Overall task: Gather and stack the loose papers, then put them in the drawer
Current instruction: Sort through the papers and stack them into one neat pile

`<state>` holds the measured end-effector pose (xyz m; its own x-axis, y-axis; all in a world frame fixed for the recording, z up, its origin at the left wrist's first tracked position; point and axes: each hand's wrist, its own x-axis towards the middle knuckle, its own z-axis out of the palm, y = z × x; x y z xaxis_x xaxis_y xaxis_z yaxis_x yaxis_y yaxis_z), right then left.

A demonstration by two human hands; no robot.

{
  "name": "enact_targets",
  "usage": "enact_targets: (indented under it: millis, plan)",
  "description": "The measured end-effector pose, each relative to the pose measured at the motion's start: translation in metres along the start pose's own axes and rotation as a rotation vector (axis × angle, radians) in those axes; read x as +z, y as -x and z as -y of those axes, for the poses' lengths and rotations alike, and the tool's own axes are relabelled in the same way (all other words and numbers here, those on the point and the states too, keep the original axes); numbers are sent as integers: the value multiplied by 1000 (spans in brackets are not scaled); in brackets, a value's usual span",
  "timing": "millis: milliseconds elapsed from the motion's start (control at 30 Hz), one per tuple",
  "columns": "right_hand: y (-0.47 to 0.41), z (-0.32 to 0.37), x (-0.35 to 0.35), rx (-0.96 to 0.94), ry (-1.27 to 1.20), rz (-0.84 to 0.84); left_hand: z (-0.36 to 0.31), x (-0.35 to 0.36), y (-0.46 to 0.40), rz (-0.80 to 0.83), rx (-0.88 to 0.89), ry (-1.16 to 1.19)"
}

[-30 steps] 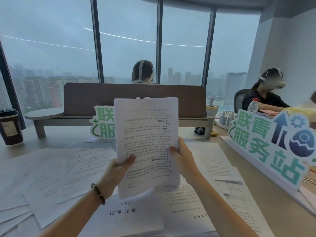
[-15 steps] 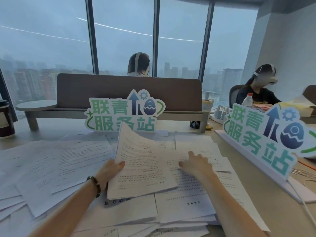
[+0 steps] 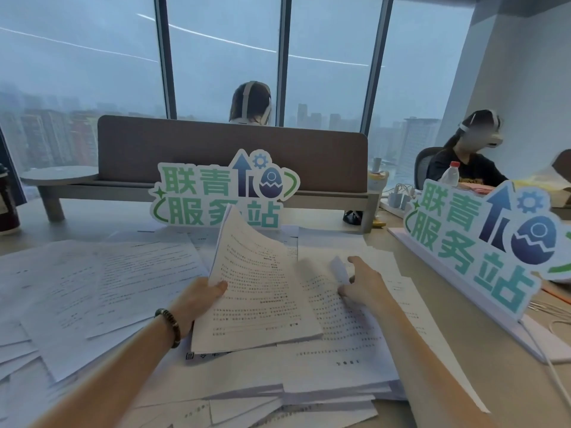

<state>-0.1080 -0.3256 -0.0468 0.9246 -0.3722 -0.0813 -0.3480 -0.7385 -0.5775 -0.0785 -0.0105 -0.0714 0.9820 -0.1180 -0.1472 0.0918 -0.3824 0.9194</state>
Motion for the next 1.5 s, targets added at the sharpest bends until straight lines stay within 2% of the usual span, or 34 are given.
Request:
enact_targets:
  millis: [133,200,367,433,567,633,767,933,1033,1367,1500]
  plan:
    - [-4,-4,-11,73,-71,66,0,-2,-2,4,-1,14]
    - [-7,-8,-14,95,-116,41,1,-4,-3,13,-9,29]
    - [-6,-16,-15,-12,-262,-398,0,-8,-2,51,-13,109]
    - [-3,-16,-10,-27,-195,-439,1,-9,-1,65,-27,160]
    - [-9,-29,-2,210,266,-201,1,-10,-2,93,-37,157]
    - [-12,-30,-4,232,320,-135,0,-9,-2,98,-34,137]
    - [-16,-25,-8,177,222,-104,1,-6,-1,101,-24,84]
    - [-20,-25,-13,110,-198,-121,1,-5,-1,90,-27,53]
    - [-17,-22,-17,154,-347,-93,1,-5,-1,78,-26,43]
    - [-11,-20,-13,145,-489,-25,-2,-4,4,68,-2,53]
    - [-7,-16,-6,53,-277,-44,-4,-3,5,63,-11,64]
